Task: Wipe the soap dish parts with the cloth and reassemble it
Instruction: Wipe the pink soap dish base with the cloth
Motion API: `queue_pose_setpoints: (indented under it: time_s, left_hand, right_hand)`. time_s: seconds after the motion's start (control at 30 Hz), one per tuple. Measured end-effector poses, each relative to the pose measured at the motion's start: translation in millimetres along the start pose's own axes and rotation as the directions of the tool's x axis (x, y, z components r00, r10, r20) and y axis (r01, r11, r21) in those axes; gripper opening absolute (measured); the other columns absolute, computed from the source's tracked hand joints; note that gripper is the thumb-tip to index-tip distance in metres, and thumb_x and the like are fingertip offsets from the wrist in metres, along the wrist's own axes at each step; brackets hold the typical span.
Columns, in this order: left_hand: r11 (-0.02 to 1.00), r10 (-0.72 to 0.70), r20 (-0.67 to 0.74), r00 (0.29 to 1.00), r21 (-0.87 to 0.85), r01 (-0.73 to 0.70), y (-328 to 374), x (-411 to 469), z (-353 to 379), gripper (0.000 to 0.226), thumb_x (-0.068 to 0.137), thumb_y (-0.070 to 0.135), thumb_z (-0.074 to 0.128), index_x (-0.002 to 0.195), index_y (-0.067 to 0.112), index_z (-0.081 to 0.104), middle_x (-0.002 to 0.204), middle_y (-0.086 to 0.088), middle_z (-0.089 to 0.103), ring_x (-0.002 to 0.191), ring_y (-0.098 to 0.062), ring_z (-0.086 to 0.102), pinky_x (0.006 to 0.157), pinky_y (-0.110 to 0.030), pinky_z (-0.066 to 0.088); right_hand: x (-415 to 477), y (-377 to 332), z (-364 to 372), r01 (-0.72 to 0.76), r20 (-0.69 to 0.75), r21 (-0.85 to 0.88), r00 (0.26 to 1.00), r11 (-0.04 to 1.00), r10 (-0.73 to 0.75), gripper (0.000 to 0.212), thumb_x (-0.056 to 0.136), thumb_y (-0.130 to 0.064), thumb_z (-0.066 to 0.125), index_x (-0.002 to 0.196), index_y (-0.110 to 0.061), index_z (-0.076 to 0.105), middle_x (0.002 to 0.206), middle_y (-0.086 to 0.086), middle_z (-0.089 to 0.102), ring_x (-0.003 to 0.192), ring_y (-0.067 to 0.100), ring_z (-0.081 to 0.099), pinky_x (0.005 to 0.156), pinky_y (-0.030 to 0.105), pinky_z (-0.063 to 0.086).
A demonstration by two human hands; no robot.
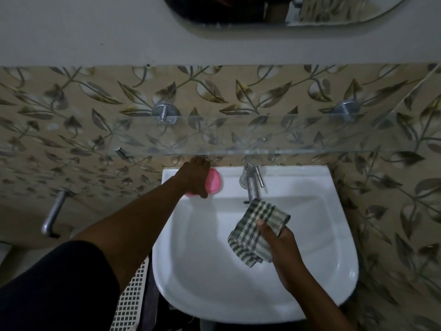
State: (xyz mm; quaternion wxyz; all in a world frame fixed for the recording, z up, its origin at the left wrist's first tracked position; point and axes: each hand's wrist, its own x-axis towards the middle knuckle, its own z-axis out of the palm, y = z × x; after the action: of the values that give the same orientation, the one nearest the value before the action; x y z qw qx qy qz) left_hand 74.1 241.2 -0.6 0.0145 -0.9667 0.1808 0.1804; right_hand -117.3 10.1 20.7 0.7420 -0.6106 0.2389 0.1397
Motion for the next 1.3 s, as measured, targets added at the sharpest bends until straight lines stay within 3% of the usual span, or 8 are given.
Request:
queue_pose_setpoints:
  time_s: [0.2,0.37,0.67,0.8,0.93,1.07,1.2,1.3]
  left_hand:
    - [0.997,-0.009,-0.1,0.995,-0.078,0.001,3.8,-10.7,-15.4,0.102,0.052,0.054,0.085,0.136,0.011,0.044,0.136,-0.012,0.053,0.122,-0.032,0.049,0.096,-0.035,0.044]
    - [0.941,-0.102,-0.291,0.951,-0.34,-0.003,29.3,-59.7,-32.7,0.095,0.051,0.058,0.083,0.128,0.012,0.051,0.122,-0.009,0.06,0.107,-0.028,0.059,0.087,-0.032,0.049]
    - [0.549,-0.469,-0.16,0.869,-0.823,0.145,105.0,-138.6,-23.6,0.093,0.057,0.071,0.077,0.129,0.025,0.041,0.115,0.01,0.052,0.102,-0.016,0.058,0.081,-0.034,0.055]
    - [0.187,-0.489,-0.066,0.87,-0.982,0.031,118.2,-157.8,-26.6,0.067,0.079,0.069,0.044,0.124,0.019,0.05,0.119,0.002,0.062,0.1,-0.015,0.063,0.077,-0.027,0.054]
    - [-0.25,-0.557,0.041,0.829,-0.961,-0.121,116.4,-169.6,-17.6,0.043,0.103,0.044,0.035,0.097,0.005,0.053,0.099,-0.014,0.071,0.094,-0.035,0.069,0.084,-0.054,0.055]
    - [-0.743,-0.241,0.229,0.943,-0.669,-0.027,122.6,-177.6,-18.1,0.041,0.097,0.038,0.044,0.105,0.007,0.07,0.099,-0.019,0.07,0.089,-0.035,0.066,0.086,-0.051,0.052]
    - [-0.875,-0.083,0.134,0.987,-0.484,-0.007,130.5,-182.7,-15.7,0.05,0.097,0.036,0.042,0.125,0.003,0.065,0.127,-0.023,0.062,0.113,-0.039,0.058,0.103,-0.053,0.04]
    - [-0.89,-0.081,0.1,0.992,-0.455,-0.027,129.4,-181.9,-12.5,0.052,0.095,0.038,0.042,0.128,0.004,0.062,0.132,-0.024,0.058,0.116,-0.043,0.055,0.108,-0.057,0.036]
  right_hand:
    - [0.8,-6.3,1.8,0.019,-0.015,-0.012,1.0,1.0,-0.019,0.024,0.09,-0.028,0.066,0.109,-0.014,0.069,0.101,0.004,0.077,0.094,0.023,0.073,0.091,0.046,0.056]
    - [1.7,-15.7,13.1,0.031,-0.044,-0.029,0.999,0.999,-0.032,0.024,0.089,-0.033,0.067,0.106,-0.016,0.07,0.098,0.002,0.077,0.089,0.018,0.074,0.086,0.042,0.058]
    - [-12.2,-41.3,42.2,0.064,0.047,-0.005,0.997,0.998,-0.064,0.035,0.085,-0.044,0.066,0.111,-0.019,0.069,0.099,0.004,0.077,0.091,0.022,0.074,0.085,0.046,0.059]
    - [-18.7,-50.4,43.7,0.055,0.054,-0.032,0.997,0.998,-0.054,0.035,0.084,-0.048,0.065,0.107,-0.021,0.07,0.097,0.002,0.077,0.088,0.022,0.074,0.086,0.046,0.058]
    - [-23.8,-57.3,38.5,0.065,0.04,-0.049,0.997,0.997,-0.063,0.031,0.086,-0.042,0.068,0.103,-0.015,0.07,0.092,0.004,0.078,0.084,0.023,0.075,0.084,0.048,0.059]
    - [-30.3,-60.6,35.2,0.108,0.006,-0.158,0.994,0.981,-0.109,0.032,0.081,-0.046,0.07,0.093,-0.016,0.071,0.086,0.003,0.078,0.078,0.021,0.075,0.081,0.045,0.06]
    - [-30.9,-64.9,28.5,0.272,-0.074,-0.472,0.936,0.838,-0.345,0.039,0.079,-0.054,0.07,0.1,-0.021,0.073,0.089,-0.006,0.075,0.083,0.013,0.072,0.08,0.034,0.059]
    - [-38.7,-74.5,18.5,0.406,-0.091,-0.643,0.801,0.649,-0.591,0.035,0.081,-0.049,0.069,0.102,-0.021,0.072,0.088,-0.006,0.074,0.08,0.012,0.069,0.075,0.033,0.059]
